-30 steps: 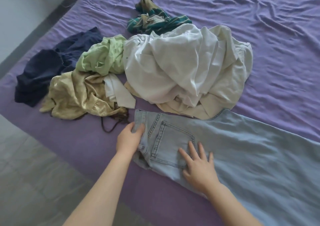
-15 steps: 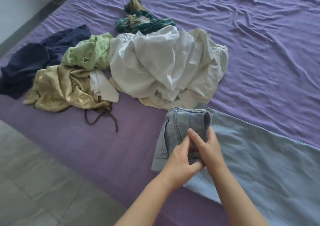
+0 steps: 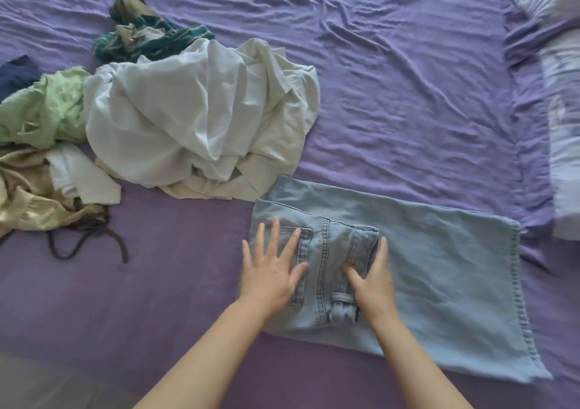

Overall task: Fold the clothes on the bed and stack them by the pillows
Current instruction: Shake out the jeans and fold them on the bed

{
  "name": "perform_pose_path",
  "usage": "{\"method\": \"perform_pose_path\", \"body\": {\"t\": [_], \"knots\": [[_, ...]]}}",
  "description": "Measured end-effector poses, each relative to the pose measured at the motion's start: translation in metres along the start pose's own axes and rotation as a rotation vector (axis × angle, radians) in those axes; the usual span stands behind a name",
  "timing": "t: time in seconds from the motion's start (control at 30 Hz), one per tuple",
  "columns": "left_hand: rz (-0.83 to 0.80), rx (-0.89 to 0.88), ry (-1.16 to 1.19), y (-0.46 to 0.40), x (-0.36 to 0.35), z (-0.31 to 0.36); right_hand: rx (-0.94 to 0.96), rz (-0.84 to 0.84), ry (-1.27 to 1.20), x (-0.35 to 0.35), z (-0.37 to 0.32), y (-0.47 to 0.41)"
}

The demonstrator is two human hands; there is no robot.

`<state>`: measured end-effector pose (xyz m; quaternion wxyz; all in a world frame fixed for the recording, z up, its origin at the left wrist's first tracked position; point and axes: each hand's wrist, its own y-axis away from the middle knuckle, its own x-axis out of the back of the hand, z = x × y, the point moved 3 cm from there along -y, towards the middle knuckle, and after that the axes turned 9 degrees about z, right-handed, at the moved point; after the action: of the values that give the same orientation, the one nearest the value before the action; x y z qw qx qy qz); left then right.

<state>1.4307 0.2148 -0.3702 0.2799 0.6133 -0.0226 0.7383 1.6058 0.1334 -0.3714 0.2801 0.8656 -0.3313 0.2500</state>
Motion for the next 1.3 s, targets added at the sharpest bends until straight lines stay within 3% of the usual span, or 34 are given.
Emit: {"method": "perform_pose_path", "body": {"t": [0.2,0.3,0.4,0.53,0.73,0.87,1.0,1.1,1.2,1.3], "knots": [[-0.026,0.017,-0.148,-0.014,-0.035,0.006,0.116,0.088,0.201,-0.001,0.011,0.003],[0.023,0.035,-0.178,-0.014,-0.044,0.007,0.416,0.223,0.539,-0.003,0.004,0.008],[0.057,0.034,-0.196,-0.017,-0.054,0.001,0.625,0.108,0.715,-0.022,0.009,0.007],[0.05,0.017,-0.199,-0.023,-0.063,-0.005,0.577,-0.08,0.809,-0.039,0.038,-0.007],[0.069,-0.023,-0.12,-0.017,-0.046,-0.014,0.527,-0.082,0.899,-0.039,0.032,-0.007],[0.078,0.223,0.076,-0.008,-0.029,-0.038,0.656,-0.004,0.75,-0.048,0.009,0.015],[0.077,0.226,0.143,-0.007,-0.021,-0.042,0.663,-0.121,0.807,-0.07,0.01,0.02],[0.17,0.296,0.473,-0.014,-0.008,-0.047,0.629,-0.131,0.854,-0.069,0.008,0.02],[0.126,0.56,0.962,-0.024,0.008,-0.055,0.624,-0.059,0.768,-0.054,-0.013,0.031],[0.059,0.583,1.052,-0.036,0.026,-0.053,0.778,0.052,0.566,-0.044,-0.045,0.071]]}}
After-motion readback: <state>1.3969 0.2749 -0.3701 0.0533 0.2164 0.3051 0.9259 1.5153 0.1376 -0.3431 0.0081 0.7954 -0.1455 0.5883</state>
